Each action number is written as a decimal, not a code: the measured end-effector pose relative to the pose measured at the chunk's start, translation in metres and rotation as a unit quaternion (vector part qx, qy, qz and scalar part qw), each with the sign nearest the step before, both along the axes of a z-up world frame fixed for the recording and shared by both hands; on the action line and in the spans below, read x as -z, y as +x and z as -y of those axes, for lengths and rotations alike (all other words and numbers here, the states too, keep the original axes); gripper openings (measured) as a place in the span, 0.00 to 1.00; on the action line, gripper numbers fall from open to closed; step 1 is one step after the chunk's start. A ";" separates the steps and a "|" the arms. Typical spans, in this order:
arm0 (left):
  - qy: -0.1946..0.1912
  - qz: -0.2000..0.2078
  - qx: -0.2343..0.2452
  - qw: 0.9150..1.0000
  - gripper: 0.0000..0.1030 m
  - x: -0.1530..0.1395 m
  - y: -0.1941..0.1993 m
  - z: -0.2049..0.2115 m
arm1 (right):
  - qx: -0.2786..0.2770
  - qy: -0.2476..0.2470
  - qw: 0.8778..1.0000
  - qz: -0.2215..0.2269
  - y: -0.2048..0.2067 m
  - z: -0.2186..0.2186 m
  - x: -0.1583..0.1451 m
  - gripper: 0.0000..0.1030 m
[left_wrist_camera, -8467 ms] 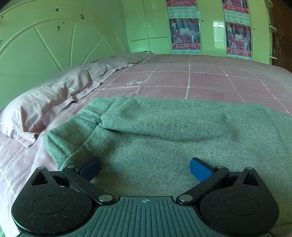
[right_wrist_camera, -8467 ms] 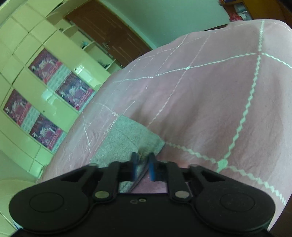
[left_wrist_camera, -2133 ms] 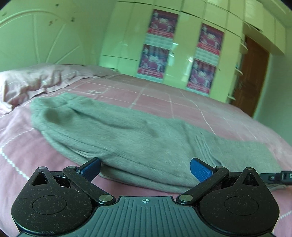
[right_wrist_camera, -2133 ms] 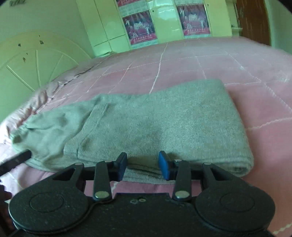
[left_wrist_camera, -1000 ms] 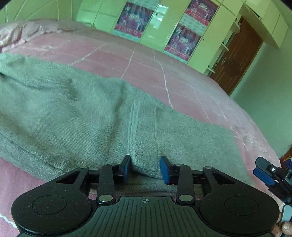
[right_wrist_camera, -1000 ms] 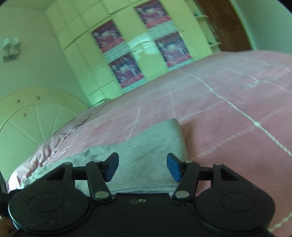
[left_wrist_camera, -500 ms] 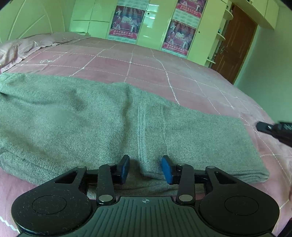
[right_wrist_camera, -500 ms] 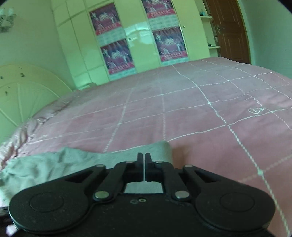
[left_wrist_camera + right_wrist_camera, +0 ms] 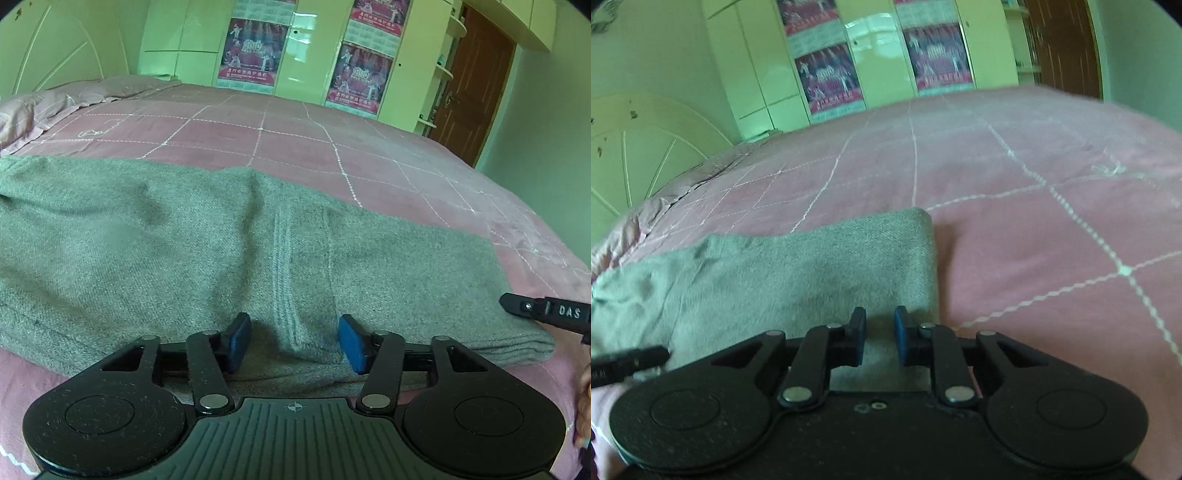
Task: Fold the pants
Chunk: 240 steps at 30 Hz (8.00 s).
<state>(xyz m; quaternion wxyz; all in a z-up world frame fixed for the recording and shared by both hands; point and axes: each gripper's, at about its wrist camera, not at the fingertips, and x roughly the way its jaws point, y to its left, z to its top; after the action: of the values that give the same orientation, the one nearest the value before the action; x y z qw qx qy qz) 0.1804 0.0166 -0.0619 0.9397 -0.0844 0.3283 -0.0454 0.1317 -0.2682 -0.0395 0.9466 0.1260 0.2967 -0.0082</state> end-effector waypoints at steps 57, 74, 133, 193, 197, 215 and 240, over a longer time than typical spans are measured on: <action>-0.175 0.151 -0.101 0.968 0.19 -0.038 -0.012 -0.225 | -0.081 -0.007 0.988 0.134 -0.045 -0.069 -0.057 0.67; 0.032 0.078 0.204 0.975 0.99 -0.060 0.006 0.116 | 0.165 0.289 0.935 0.126 -0.096 0.136 -0.001 0.68; 0.035 0.067 -0.072 0.994 1.00 -0.002 -0.078 -0.066 | 0.069 0.295 0.952 0.041 -0.054 0.076 0.012 0.47; -0.216 -0.087 0.078 0.969 1.00 0.010 0.089 -0.067 | 0.005 0.339 0.940 -0.039 -0.016 0.136 0.019 0.71; -0.209 -0.124 0.097 0.965 1.00 0.013 0.098 -0.049 | -0.005 0.361 0.932 -0.041 -0.014 0.132 0.032 0.77; -0.351 -0.145 0.160 0.911 0.93 0.048 0.122 -0.012 | -0.084 0.437 0.892 -0.084 0.017 0.120 0.039 0.85; -0.405 -0.024 0.143 0.903 0.27 0.002 0.142 -0.071 | -0.204 0.413 0.888 0.003 0.099 0.089 -0.044 0.37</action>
<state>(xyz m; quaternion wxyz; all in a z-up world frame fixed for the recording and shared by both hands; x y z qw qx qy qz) 0.3224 0.0877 -0.0640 0.7996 -0.4108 0.3128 -0.3067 0.2304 -0.3570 0.0047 0.7911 0.4421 0.2894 0.3082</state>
